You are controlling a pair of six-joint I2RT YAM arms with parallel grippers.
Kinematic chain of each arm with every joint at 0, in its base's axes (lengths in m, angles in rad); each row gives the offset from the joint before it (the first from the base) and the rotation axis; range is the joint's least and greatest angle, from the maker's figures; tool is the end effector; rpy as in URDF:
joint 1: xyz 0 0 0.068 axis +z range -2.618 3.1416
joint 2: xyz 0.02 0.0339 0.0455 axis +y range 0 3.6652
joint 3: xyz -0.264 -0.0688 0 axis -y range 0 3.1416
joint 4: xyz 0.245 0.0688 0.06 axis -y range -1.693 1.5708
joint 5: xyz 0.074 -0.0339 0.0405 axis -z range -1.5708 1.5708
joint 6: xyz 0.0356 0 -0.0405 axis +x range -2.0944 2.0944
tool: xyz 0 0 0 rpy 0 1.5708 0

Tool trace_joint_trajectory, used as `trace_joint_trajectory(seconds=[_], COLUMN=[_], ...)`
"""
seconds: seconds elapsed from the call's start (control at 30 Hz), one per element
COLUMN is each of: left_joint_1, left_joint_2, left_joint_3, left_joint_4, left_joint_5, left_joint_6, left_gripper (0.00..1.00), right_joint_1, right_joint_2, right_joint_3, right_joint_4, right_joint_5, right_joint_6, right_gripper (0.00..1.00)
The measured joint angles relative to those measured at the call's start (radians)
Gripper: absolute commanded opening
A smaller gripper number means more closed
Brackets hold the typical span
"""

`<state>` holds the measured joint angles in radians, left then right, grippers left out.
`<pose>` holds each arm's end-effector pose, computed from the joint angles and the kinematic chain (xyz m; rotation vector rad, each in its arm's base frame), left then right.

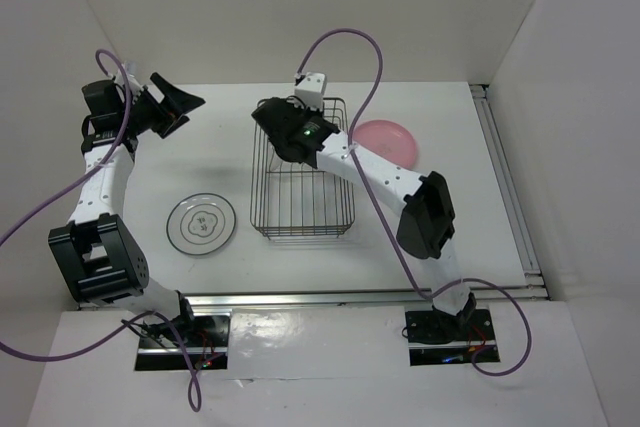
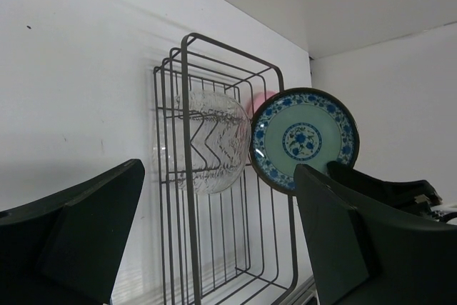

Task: Load the plates into the dish rack

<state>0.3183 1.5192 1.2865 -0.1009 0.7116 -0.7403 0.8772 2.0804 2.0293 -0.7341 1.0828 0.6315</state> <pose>0.3435 0.0887 0.3460 -0.5172 1.8635 -0.9581 0.3187 0.3341 0.3272 0.2323 1.9050 -0.2876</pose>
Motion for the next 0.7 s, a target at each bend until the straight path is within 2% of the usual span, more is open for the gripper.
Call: trace_joint_trajectory(seconds=[0.2,0.7], left_joint_1=[0.000,0.000], left_joint_2=[0.000,0.000], left_joint_3=[0.000,0.000], left_joint_4=[0.007,0.027], left_joint_5=[0.011,0.036], left_joint_6=[0.000,-0.001], left_gripper=[1.00,1.00], right_joint_1=[0.000,0.000], right_joint_2=[0.054,0.110], right_joint_3=[0.080,0.103], right_joint_4=[-0.015,-0.064], right_joint_5=[0.000,-0.006], right_joint_6=[0.007,0.030], right_gripper=[0.00,0.00])
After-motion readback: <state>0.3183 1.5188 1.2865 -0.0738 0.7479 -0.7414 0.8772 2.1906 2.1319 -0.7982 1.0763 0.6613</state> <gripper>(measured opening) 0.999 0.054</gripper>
